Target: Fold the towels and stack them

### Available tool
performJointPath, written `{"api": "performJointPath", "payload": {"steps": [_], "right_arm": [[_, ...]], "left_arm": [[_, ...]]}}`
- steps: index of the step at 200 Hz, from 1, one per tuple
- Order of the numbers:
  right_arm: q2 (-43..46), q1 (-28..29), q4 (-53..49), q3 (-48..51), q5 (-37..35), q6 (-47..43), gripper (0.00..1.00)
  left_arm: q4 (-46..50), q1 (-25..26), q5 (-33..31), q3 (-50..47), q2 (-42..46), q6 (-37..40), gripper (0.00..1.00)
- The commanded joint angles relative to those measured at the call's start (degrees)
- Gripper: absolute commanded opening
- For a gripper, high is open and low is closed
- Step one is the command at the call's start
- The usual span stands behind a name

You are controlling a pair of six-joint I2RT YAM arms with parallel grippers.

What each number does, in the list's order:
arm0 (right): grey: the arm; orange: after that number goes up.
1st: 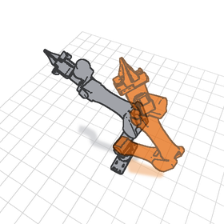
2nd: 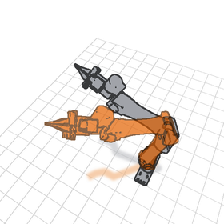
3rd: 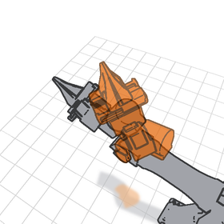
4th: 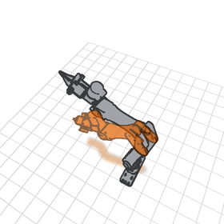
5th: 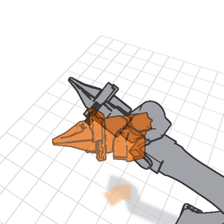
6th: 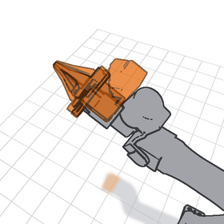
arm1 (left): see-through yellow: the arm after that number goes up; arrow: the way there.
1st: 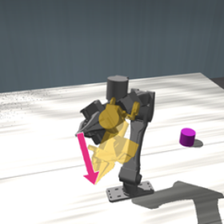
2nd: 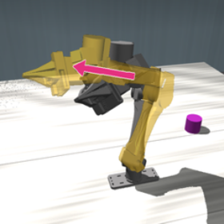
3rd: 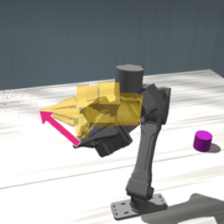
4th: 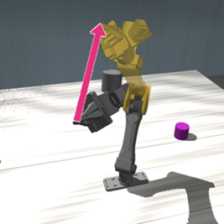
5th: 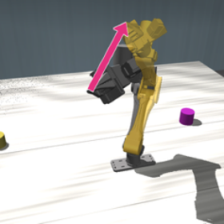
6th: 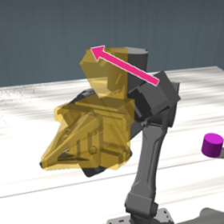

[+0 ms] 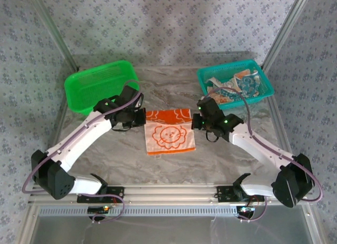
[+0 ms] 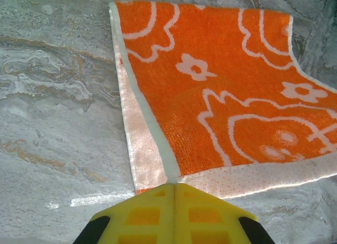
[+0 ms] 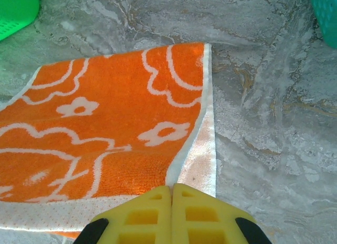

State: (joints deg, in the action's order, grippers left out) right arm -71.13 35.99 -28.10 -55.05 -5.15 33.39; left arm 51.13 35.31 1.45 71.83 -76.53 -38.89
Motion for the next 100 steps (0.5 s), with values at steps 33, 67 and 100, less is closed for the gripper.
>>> {"api": "performJointPath", "payload": {"steps": [33,67,100], "right_arm": [[0.03,0.57,0.86,3.56,-0.58,0.87,0.0],[-1.66,1.07,2.49,6.77,-0.12,1.07,0.0],[-3.11,2.06,4.18,10.06,0.2,2.0,0.0]], "left_arm": [[-2.02,0.59,2.04,-6.51,1.74,-2.25,0.0],[-5.79,1.74,4.05,-11.53,0.64,-3.96,0.0],[-9.0,3.18,5.41,-15.99,-1.3,-5.45,0.0]]}}
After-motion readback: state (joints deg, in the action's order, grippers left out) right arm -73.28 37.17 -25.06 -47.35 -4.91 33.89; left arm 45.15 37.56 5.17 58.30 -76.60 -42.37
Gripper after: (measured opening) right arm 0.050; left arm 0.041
